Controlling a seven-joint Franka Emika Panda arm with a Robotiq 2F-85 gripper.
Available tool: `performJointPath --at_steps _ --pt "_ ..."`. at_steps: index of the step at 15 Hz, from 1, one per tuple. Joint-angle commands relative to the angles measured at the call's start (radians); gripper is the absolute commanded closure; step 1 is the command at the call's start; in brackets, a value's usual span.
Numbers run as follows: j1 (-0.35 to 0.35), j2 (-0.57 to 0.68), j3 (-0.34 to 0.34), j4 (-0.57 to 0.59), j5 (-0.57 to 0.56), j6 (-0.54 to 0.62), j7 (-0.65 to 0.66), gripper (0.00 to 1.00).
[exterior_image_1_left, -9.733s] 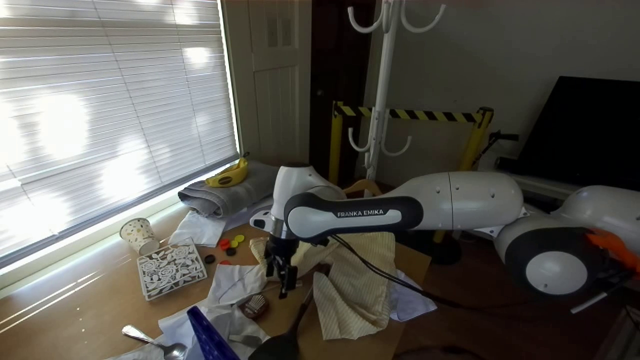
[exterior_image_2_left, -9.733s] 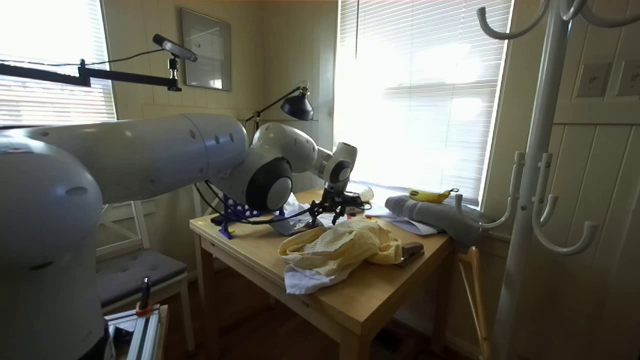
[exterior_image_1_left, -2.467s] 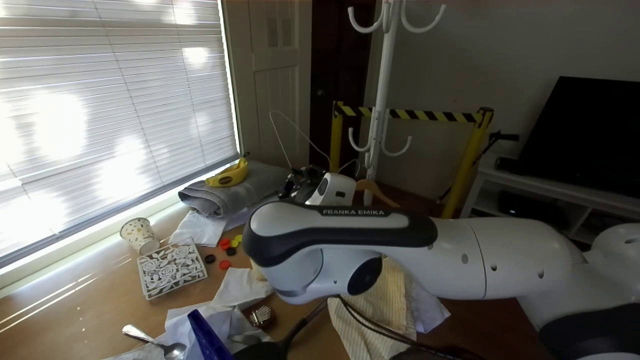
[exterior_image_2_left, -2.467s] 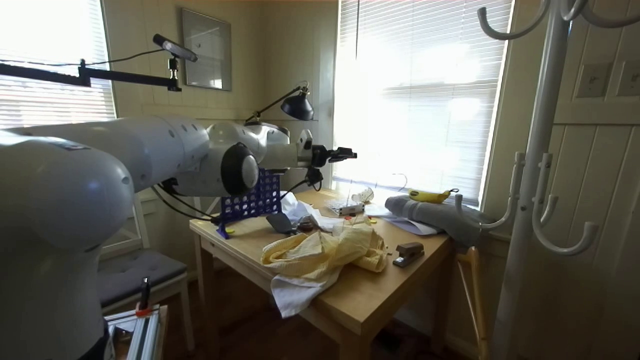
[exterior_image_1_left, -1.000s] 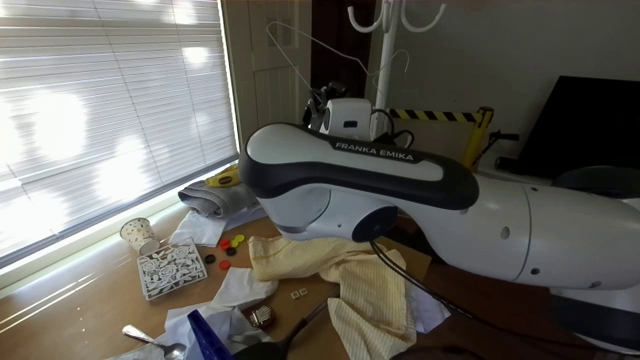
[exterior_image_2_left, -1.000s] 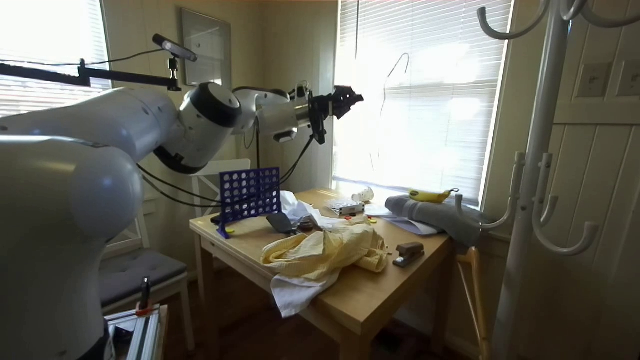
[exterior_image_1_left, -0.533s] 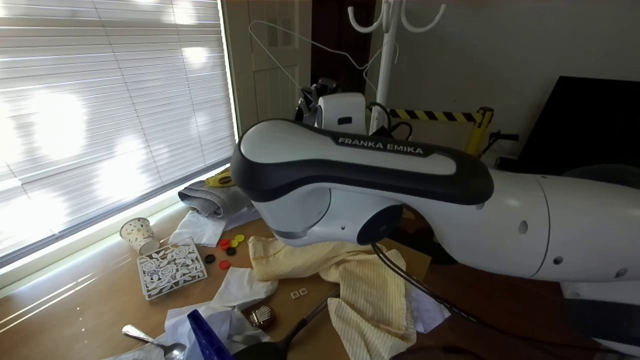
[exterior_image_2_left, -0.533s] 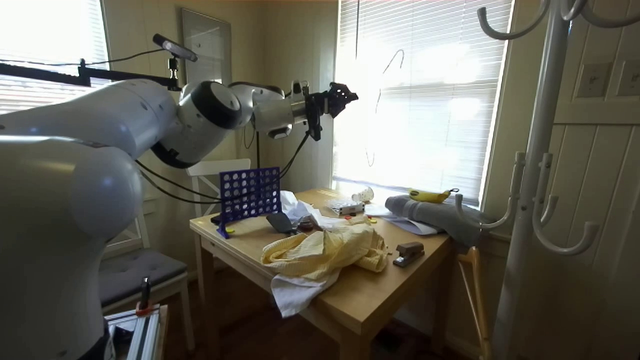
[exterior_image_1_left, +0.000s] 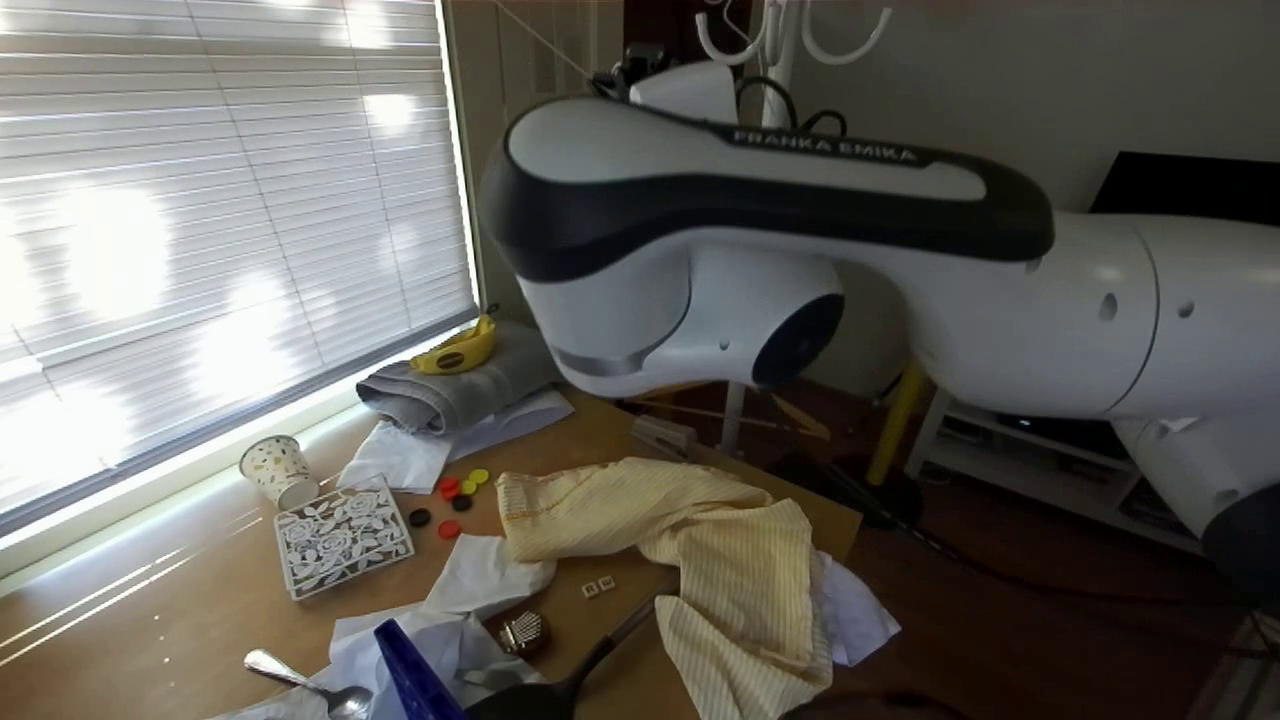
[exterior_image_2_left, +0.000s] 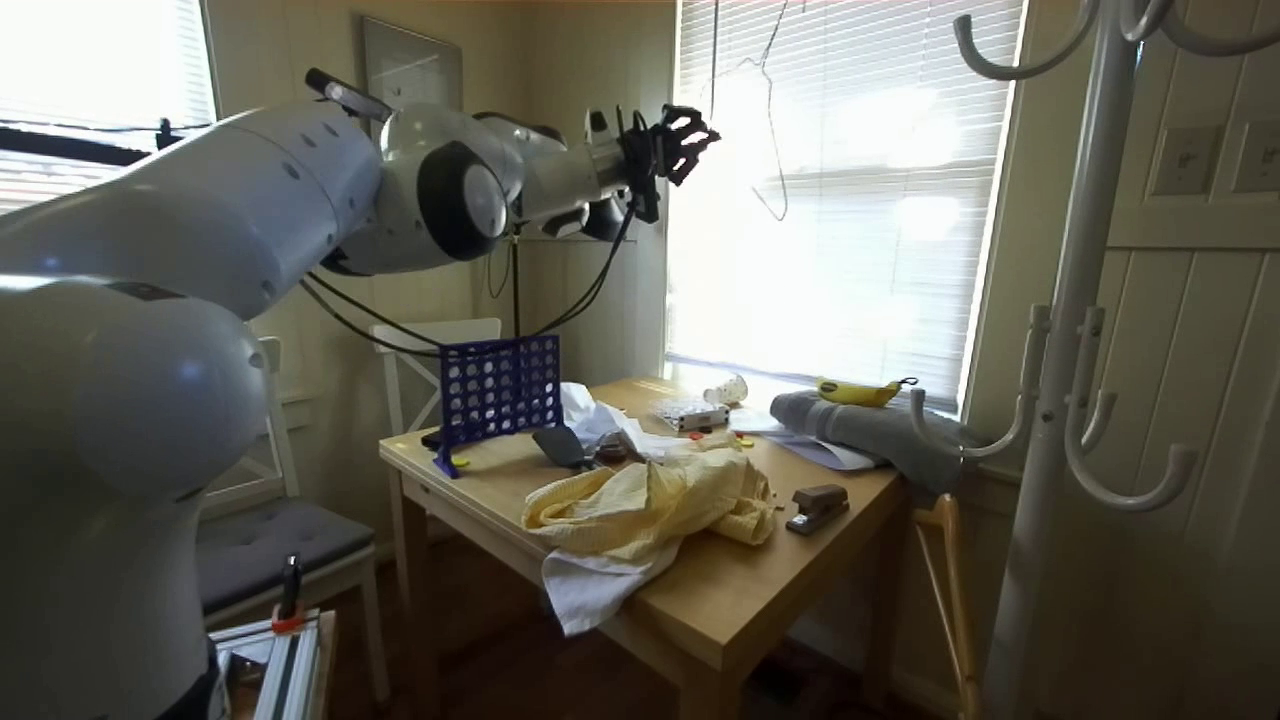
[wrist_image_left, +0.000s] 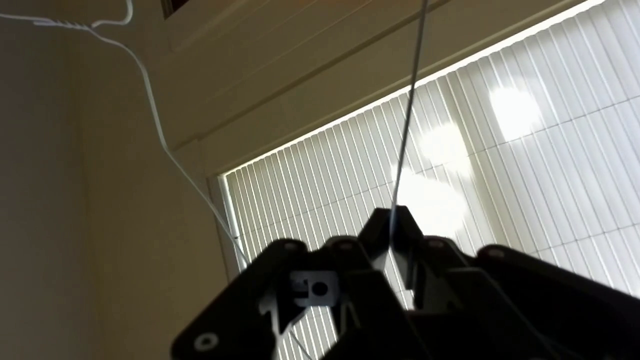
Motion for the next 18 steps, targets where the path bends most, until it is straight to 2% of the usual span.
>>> performJointPath --at_steps 1,4,8,15,18 --pt "-0.091 -0.067 0.188 -0.020 -0.087 0.011 -0.060 0.98" --pt "-0.161 -0.077 0.301 -0.022 -0.082 0.001 -0.036 0.98" --pt "-0.229 -0.081 0.388 -0.026 -0.071 0.017 -0.025 0.98" --pt "-0.293 -0.106 0.437 -0.017 -0.076 0.042 0.019 0.98" --pt "-0.288 -0.121 0.405 0.006 -0.052 0.037 0.022 0.98"
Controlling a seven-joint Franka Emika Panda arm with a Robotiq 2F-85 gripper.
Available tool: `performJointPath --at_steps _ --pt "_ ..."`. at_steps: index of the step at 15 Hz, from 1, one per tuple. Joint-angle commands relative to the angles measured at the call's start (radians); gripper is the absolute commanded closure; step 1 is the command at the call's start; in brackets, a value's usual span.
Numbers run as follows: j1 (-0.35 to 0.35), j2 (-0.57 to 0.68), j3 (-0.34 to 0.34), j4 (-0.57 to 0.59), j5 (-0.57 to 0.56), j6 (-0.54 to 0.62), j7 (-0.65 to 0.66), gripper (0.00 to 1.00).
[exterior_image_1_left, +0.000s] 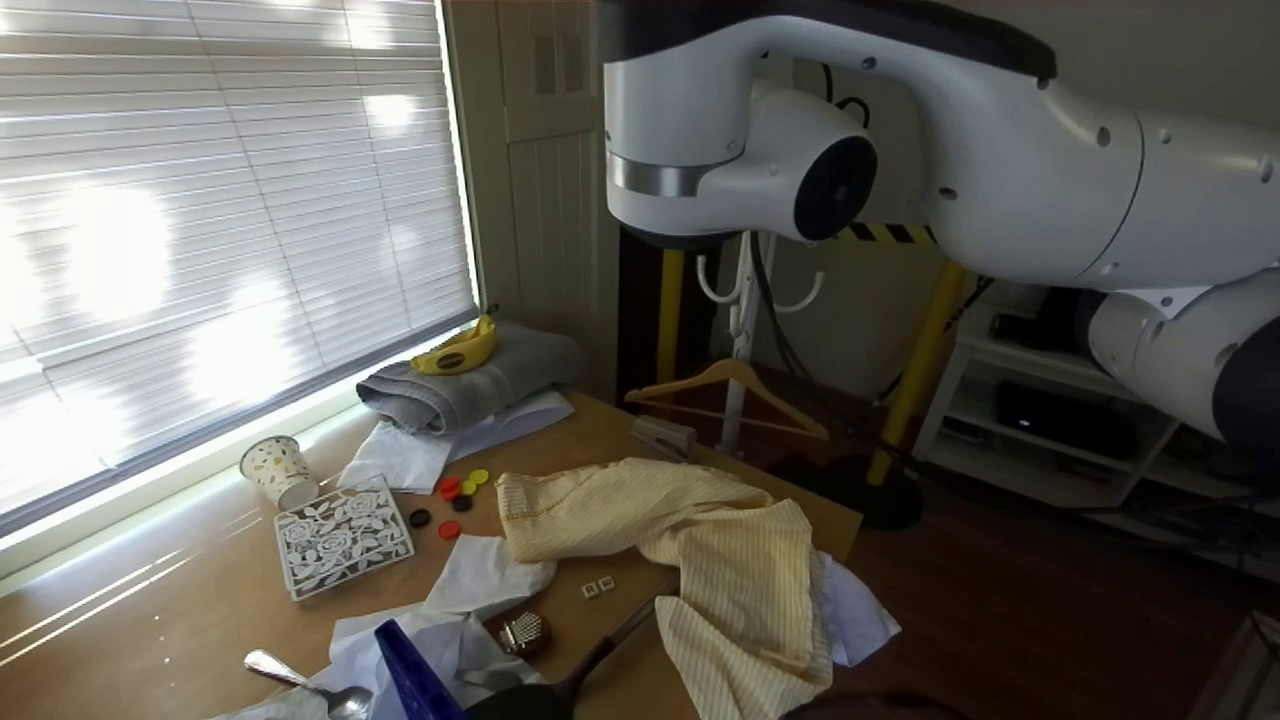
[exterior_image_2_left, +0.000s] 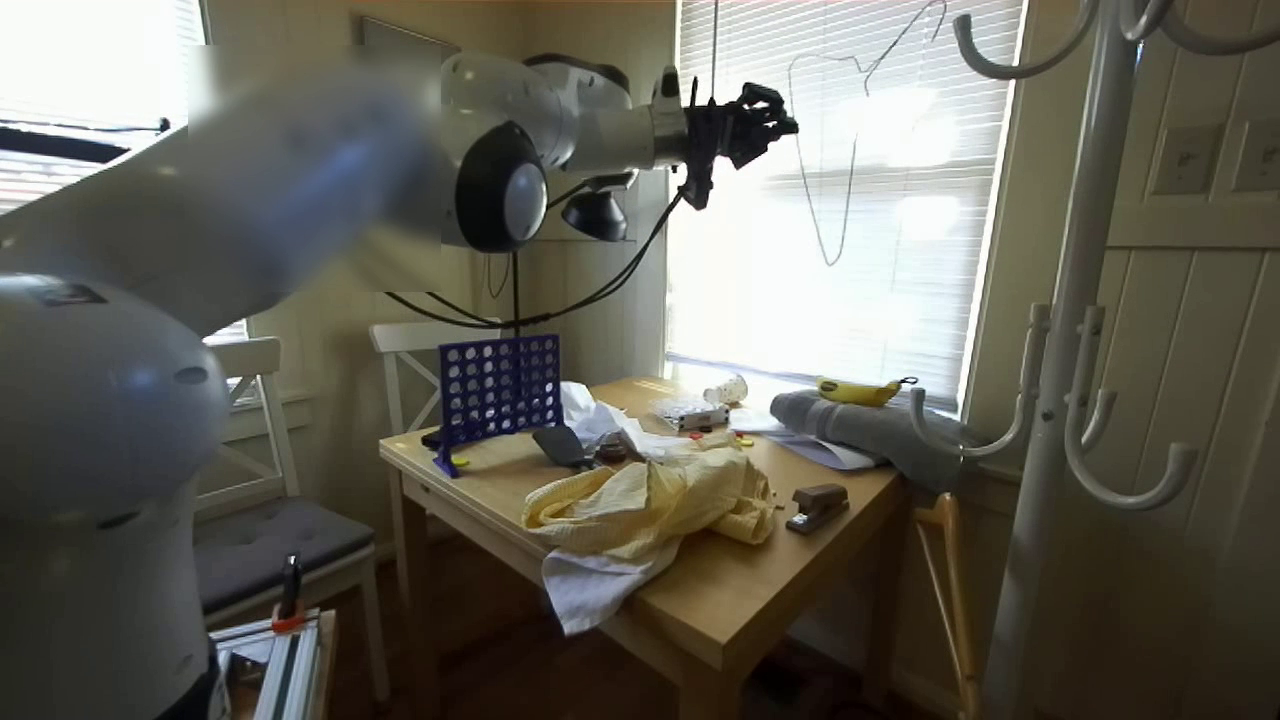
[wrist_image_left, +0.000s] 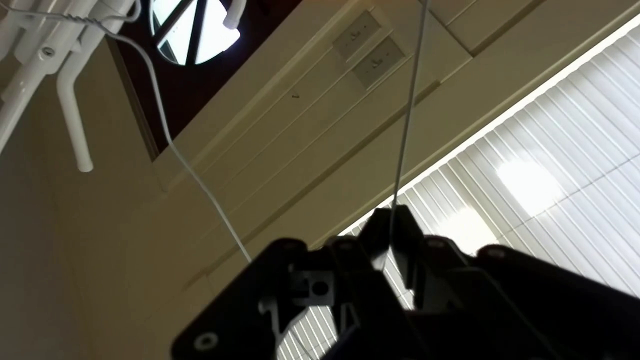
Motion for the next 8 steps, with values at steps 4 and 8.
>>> performJointPath --at_steps 4,8 --pt "-0.002 -0.049 -0.004 0.033 0.007 0.023 0.009 0.98" --pt "-0.022 -0.059 0.038 -0.006 -0.031 0.010 0.020 0.93"
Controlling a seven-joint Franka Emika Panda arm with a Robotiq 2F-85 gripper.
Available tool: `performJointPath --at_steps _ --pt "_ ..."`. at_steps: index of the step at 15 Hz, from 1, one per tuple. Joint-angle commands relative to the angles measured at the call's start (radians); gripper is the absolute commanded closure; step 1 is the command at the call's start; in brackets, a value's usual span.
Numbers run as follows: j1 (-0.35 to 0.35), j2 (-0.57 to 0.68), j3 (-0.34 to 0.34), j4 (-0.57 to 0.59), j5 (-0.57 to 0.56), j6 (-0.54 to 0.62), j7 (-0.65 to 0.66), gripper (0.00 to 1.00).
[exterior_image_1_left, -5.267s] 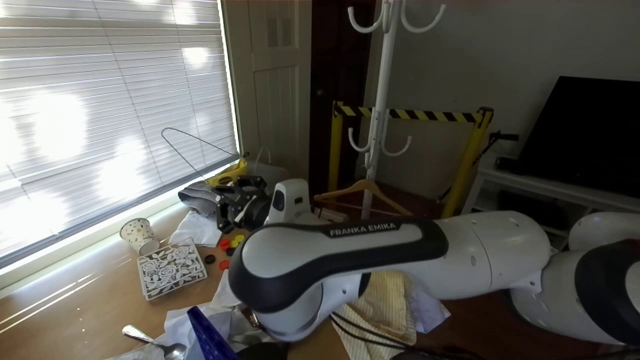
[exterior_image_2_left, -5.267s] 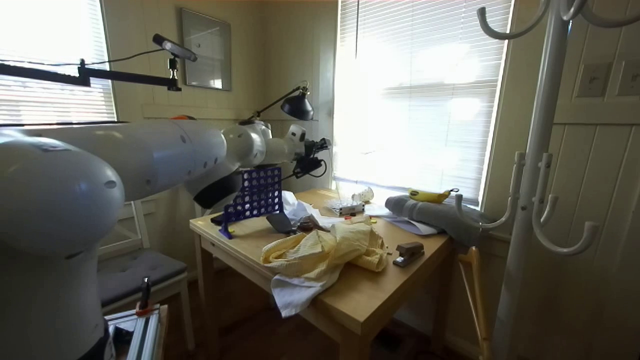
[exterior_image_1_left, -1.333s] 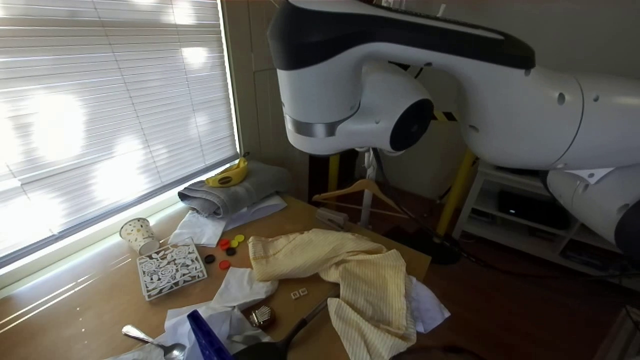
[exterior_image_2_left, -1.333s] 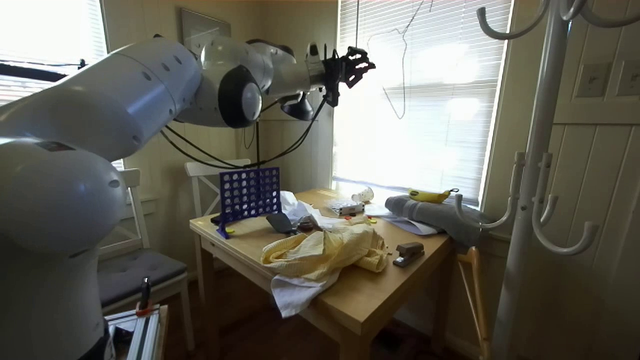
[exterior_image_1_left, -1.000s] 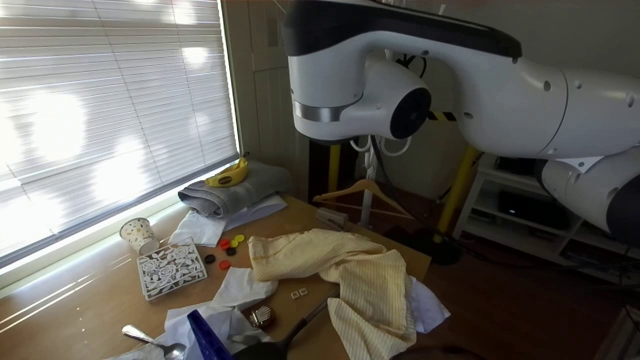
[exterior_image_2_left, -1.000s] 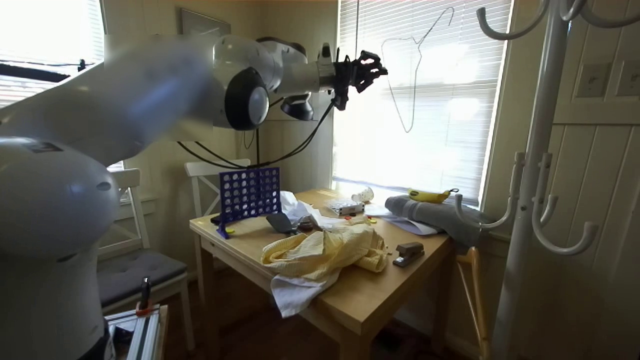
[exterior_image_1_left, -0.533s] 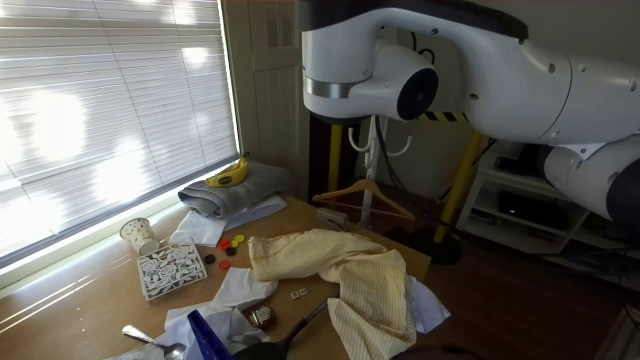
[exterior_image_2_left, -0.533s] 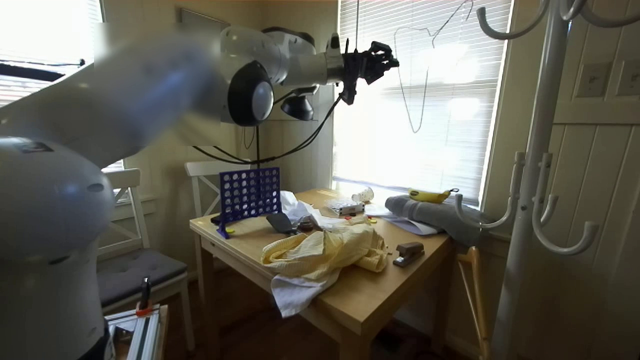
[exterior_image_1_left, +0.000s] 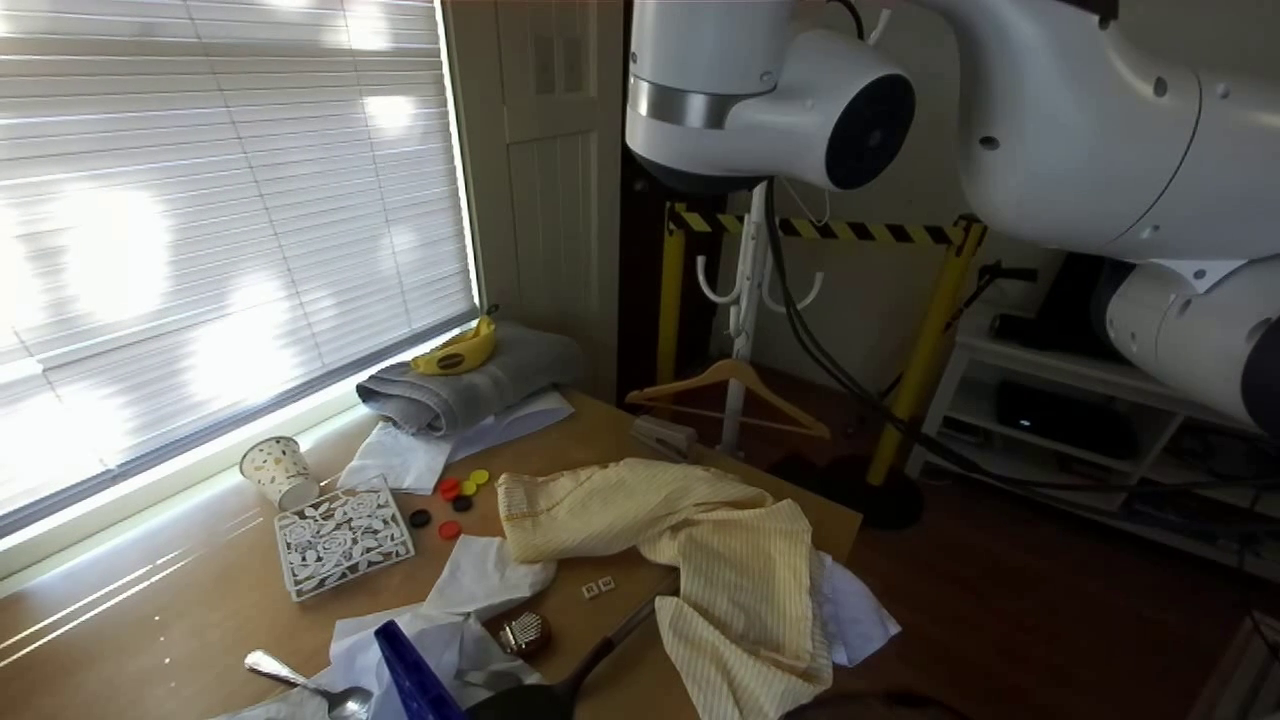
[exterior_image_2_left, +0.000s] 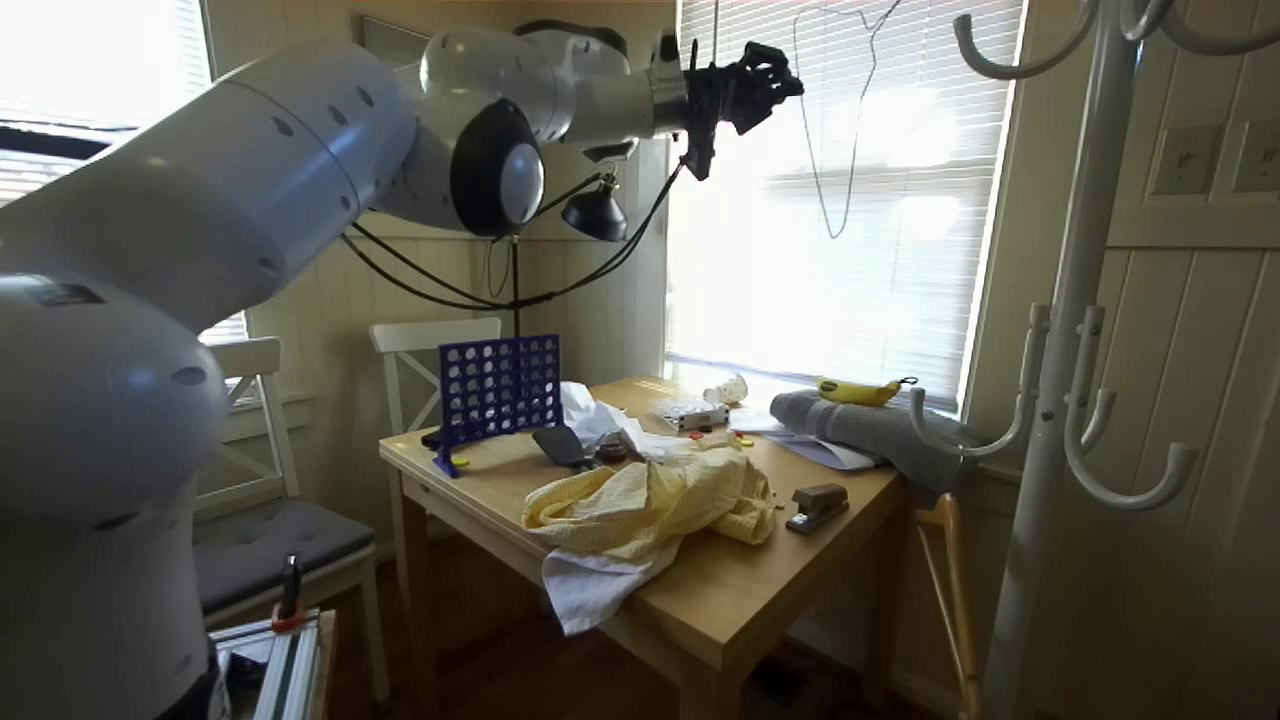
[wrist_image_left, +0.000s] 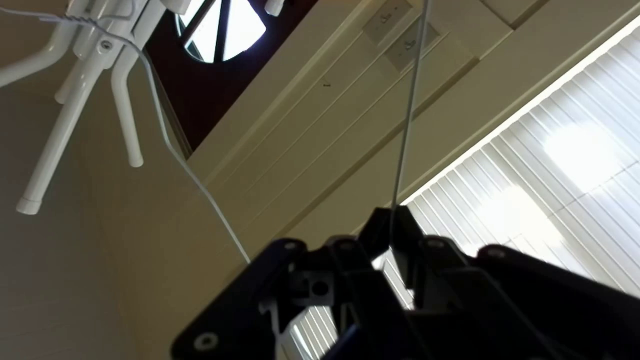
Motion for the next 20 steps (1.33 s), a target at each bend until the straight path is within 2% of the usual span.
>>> performJointPath --at_steps 1,4,6,10,12,15,18,20 --pt "-0.016 -0.011 0.034 -0.033 -0.031 0.010 0.017 0.98" --pt "-0.023 -0.026 0.090 -0.052 0.005 -0.066 0.008 0.98" --pt "-0.040 -0.048 0.119 -0.064 0.010 -0.162 0.007 0.98" --pt "-0.072 -0.087 0.112 -0.087 0.000 -0.257 0.028 0.98" --pt "-0.088 -0.100 0.103 -0.094 0.002 -0.242 0.042 0.98" --pt "-0.093 -0.096 0.082 -0.086 -0.012 -0.140 0.058 0.98" --pt "-0.107 -0.086 0.096 -0.094 0.012 -0.060 0.041 0.98" --pt "-0.120 -0.094 0.126 -0.117 0.049 -0.062 0.031 0.98"
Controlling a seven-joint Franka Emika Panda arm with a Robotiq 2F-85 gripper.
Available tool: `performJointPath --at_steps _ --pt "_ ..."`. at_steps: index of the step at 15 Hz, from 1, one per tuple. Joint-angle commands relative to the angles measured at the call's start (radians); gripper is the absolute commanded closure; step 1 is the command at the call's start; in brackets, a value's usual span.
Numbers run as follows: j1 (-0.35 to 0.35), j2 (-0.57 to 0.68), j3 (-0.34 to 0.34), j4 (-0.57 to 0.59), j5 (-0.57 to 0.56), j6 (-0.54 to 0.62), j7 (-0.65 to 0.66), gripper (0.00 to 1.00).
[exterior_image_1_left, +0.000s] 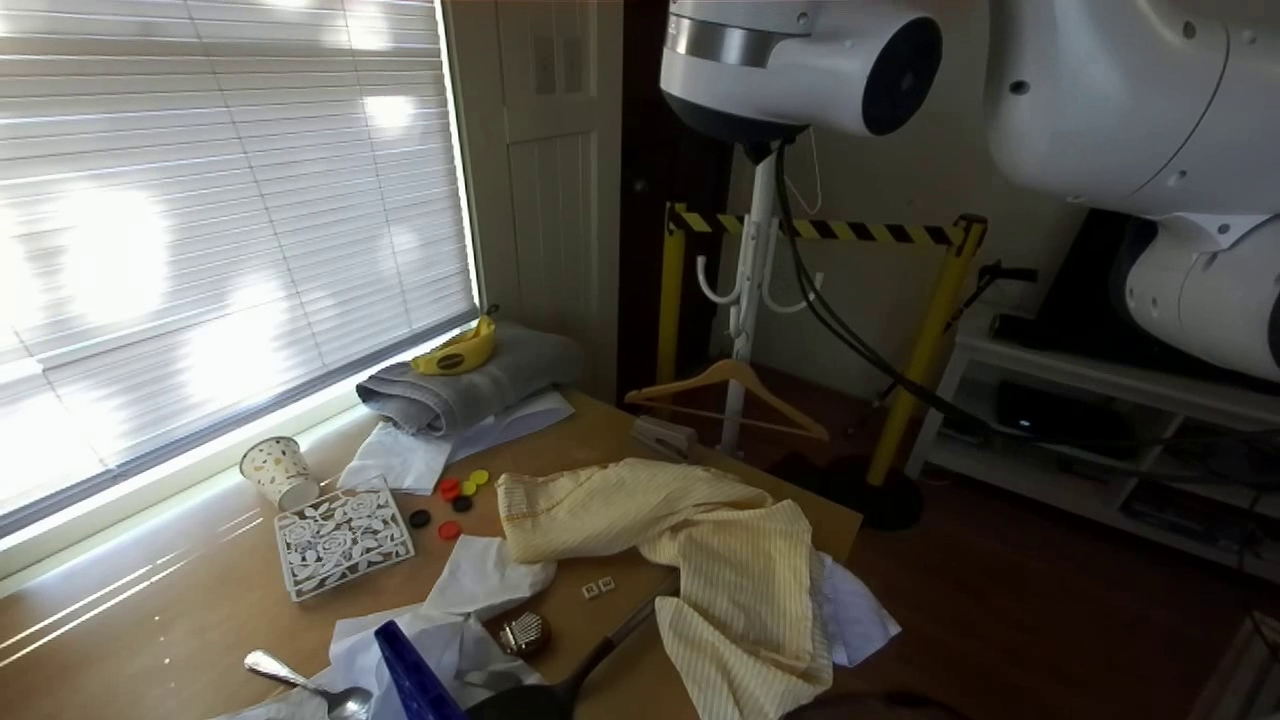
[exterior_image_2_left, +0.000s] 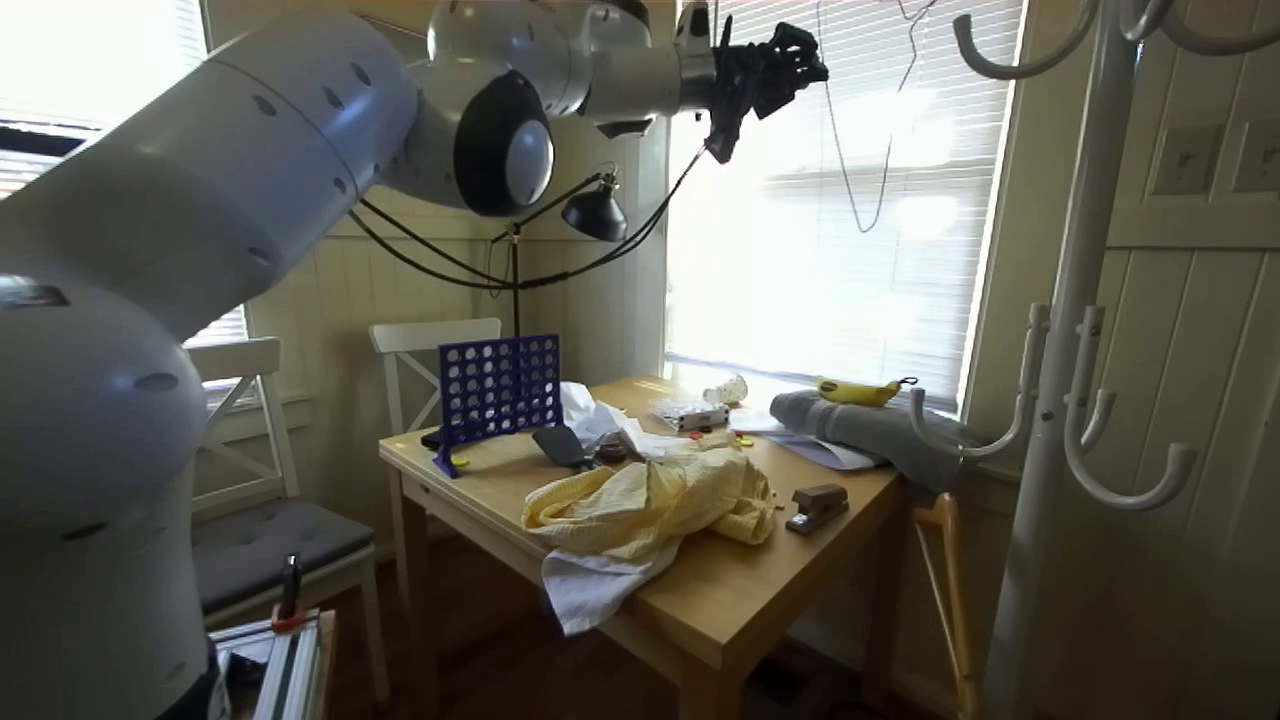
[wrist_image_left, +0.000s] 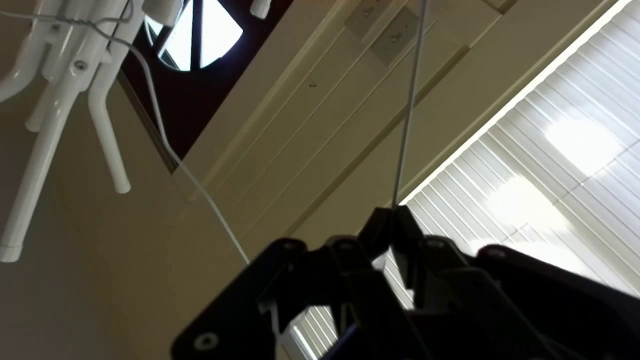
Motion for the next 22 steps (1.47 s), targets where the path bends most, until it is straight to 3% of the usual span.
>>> performJointPath --at_steps 1,4,12,19,21,22 --pt "-0.025 -0.033 0.038 -0.076 0.053 0.018 0.012 0.98" --pt "-0.022 -0.022 0.048 -0.042 0.090 0.013 -0.032 0.98" --pt "0.003 -0.057 0.015 -0.016 0.040 0.043 -0.040 0.98" --pt "-0.031 -0.120 0.092 -0.051 0.127 -0.129 -0.156 0.98" --pt "-0.011 -0.090 0.069 -0.025 0.097 -0.102 -0.117 0.98" --pt "-0.012 -0.091 0.071 -0.025 0.099 -0.105 -0.122 0.93"
